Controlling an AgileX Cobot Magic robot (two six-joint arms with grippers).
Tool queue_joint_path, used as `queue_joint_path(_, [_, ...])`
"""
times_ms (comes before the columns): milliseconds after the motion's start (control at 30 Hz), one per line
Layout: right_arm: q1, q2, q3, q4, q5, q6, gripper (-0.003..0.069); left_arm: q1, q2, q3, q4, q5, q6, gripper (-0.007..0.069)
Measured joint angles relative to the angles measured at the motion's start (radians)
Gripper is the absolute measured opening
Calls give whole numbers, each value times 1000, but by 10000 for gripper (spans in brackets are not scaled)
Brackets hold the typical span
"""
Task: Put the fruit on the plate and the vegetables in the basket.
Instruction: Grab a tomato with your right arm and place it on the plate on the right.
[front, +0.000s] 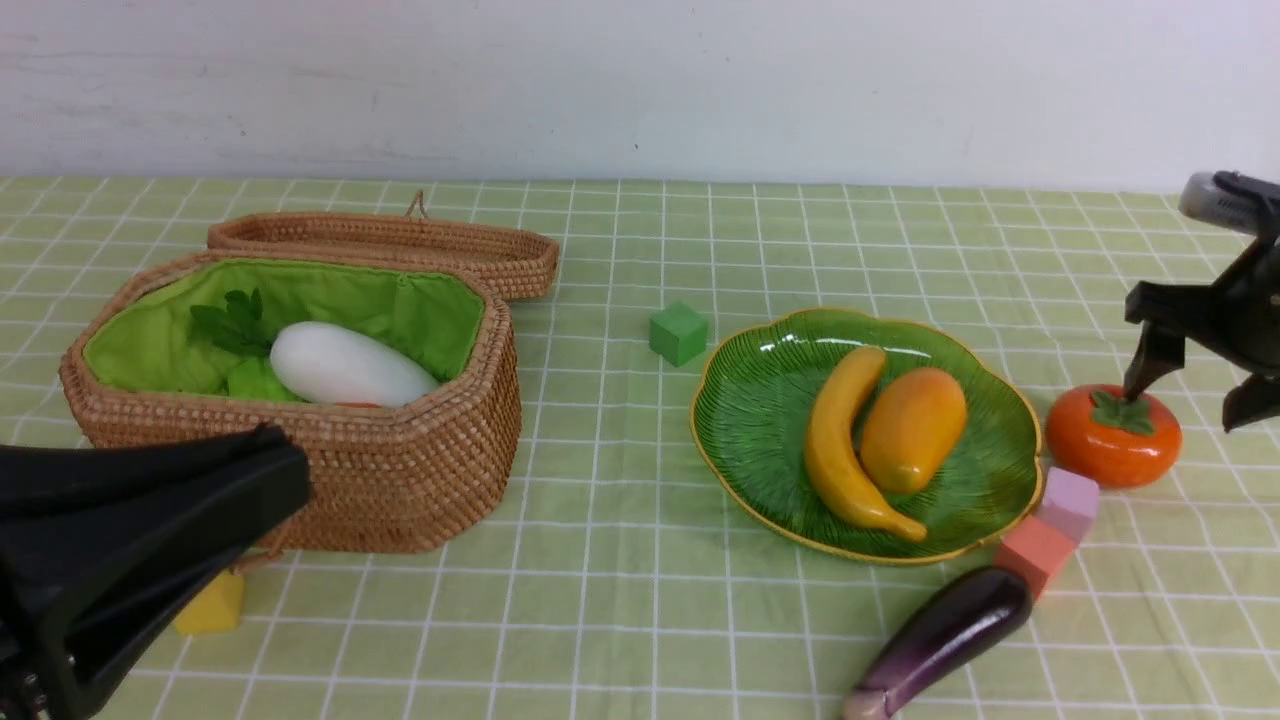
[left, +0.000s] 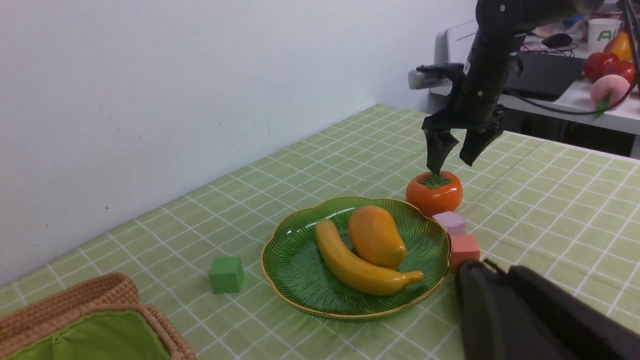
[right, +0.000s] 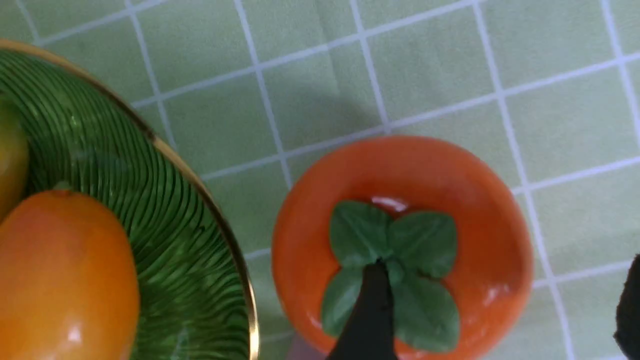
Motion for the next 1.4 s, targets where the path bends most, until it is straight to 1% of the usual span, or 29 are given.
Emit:
queue_joint_path(100, [-31, 53, 0, 79, -28, -44, 608, 0, 0, 0, 0, 0, 1, 15])
queue_joint_path(167, [-52, 85, -5, 173, -55, -83, 609, 0, 0, 0, 0, 0, 1, 15])
queue_joint_path(300, [-55, 124, -14, 293, -100, -146, 609, 0, 0, 0, 21, -1, 1, 17])
queue_joint_path(367, [-55, 134, -15, 328, -105, -162, 603, 0, 0, 0, 23, -1, 1, 18])
queue_joint_path(400, [-55, 145, -15, 367, -101, -172, 594, 0, 0, 0, 23, -1, 1, 19])
queue_joint_path(467, [-54, 151, -15, 384, -100, -177, 580, 0, 0, 0, 23, -1, 1, 19])
queue_joint_path(500, [-54, 158, -15, 406, -94, -189, 552, 0, 0, 0, 23, -1, 1, 20])
queue_joint_path(567, [-52, 159, -15, 412, -90, -215, 517, 0, 0, 0, 23, -1, 1, 22])
queue_joint_path(667, [-54, 158, -17, 411, -83, -246, 516, 0, 0, 0, 23, -1, 1, 22])
queue_joint_path(733, [-61, 156, -28, 383, -61, -257, 516, 0, 0, 0, 23, -1, 1, 24])
queue_joint_path(867, [-91, 120, -65, 274, -2, -261, 516, 0, 0, 0, 23, -1, 1, 29])
queue_joint_path(933, [-99, 98, -79, 260, 14, -255, 516, 0, 0, 0, 23, 0, 1, 29])
queue_joint_path(1000, [-95, 19, -111, 263, 59, -244, 516, 0, 0, 0, 23, 18, 0, 29])
queue_joint_path(1033, [-76, -16, -119, 277, 78, -244, 516, 0, 0, 0, 23, 31, 0, 29])
queue_joint_path(1067, [-76, -23, -121, 277, 78, -244, 516, 0, 0, 0, 23, 37, 0, 29])
queue_joint_path(1100, [-47, -47, -125, 287, 95, -244, 516, 0, 0, 0, 23, 50, 0, 29])
queue_joint_path(1133, [9, -85, -132, 302, 120, -253, 516, 1, 0, 0, 25, 79, 0, 29])
queue_joint_path(1167, [39, -91, -133, 307, 122, -257, 516, 1, 0, 0, 26, 87, 0, 29])
queue_joint_path(1233, [186, -96, -133, 321, 128, -285, 516, 9, 0, 0, 27, 133, -9, 29])
queue_joint_path(1267, [232, -88, -133, 321, 119, -297, 516, 13, 0, 0, 27, 143, -19, 29])
queue_joint_path(1300, [296, -73, -133, 313, 100, -302, 516, 15, 0, 0, 28, 151, -35, 29])
queue_joint_path(1333, [335, -65, -133, 302, 79, -305, 516, 15, 0, 0, 29, 156, -51, 29])
queue_joint_path(1367, [344, -59, -133, 298, 74, -307, 516, 15, 0, 0, 29, 158, -54, 29])
queue_joint_path(1400, [409, -31, -133, 262, 7, -307, 516, 15, 0, 0, 29, 165, -87, 29])
